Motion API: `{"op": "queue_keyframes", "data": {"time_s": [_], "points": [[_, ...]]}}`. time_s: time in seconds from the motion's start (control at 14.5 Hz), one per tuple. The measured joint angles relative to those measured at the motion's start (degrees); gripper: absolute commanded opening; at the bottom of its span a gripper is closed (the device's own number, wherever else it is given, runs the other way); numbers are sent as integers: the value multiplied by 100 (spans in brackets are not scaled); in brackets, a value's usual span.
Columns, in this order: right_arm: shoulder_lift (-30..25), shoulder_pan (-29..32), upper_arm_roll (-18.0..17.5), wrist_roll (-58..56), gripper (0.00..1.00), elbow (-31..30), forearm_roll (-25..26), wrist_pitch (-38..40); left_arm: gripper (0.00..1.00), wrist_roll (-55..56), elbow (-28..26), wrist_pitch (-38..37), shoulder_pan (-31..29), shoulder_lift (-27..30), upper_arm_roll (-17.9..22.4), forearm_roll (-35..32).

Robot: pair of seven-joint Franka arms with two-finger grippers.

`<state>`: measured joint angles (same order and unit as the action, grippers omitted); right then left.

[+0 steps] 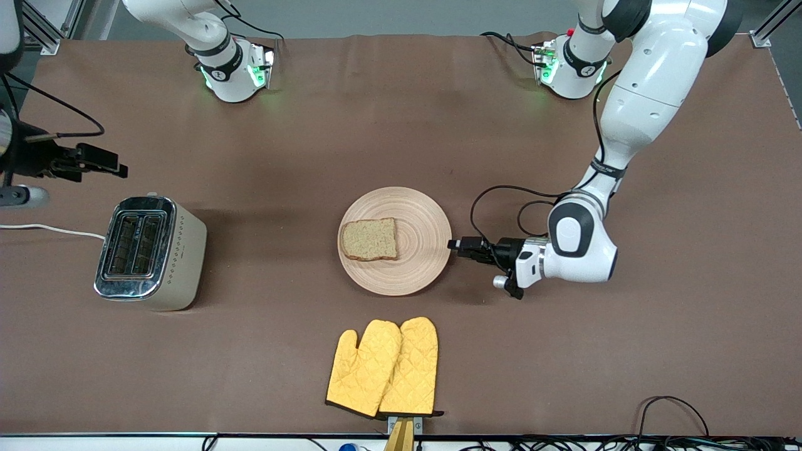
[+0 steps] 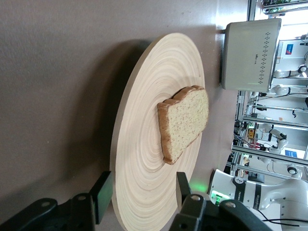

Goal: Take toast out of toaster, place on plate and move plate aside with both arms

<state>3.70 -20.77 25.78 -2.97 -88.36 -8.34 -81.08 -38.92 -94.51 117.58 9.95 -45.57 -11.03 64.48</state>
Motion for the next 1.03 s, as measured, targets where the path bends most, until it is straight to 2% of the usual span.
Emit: {"op": "queue_keyframes", "data": {"time_s": [0.34,0.48,0.62,0.69,0.76,0.89,0.96,1.03], "points": [[-424,-134,-85,583,100,221,424,187,53,-183,-20,36,6,-250,11,33],[-503,-139,-86,590,100,235,543,221,43,-211,-19,48,45,-299,8,169],[-507,-129,-106,590,100,234,691,224,28,-212,-19,160,136,-306,4,254],[-507,-59,-186,590,100,234,730,224,25,-212,-19,221,174,-306,3,272],[-507,173,-433,590,100,234,746,224,21,-212,-19,254,193,-306,4,280],[-506,931,-1239,590,100,249,751,219,8,-212,-19,266,199,-315,7,281],[-506,1198,-1506,591,100,266,751,218,2,-212,-19,267,197,-327,9,283],[-506,1377,-1651,591,100,281,751,217,0,-213,-19,273,197,-339,13,284]]}}
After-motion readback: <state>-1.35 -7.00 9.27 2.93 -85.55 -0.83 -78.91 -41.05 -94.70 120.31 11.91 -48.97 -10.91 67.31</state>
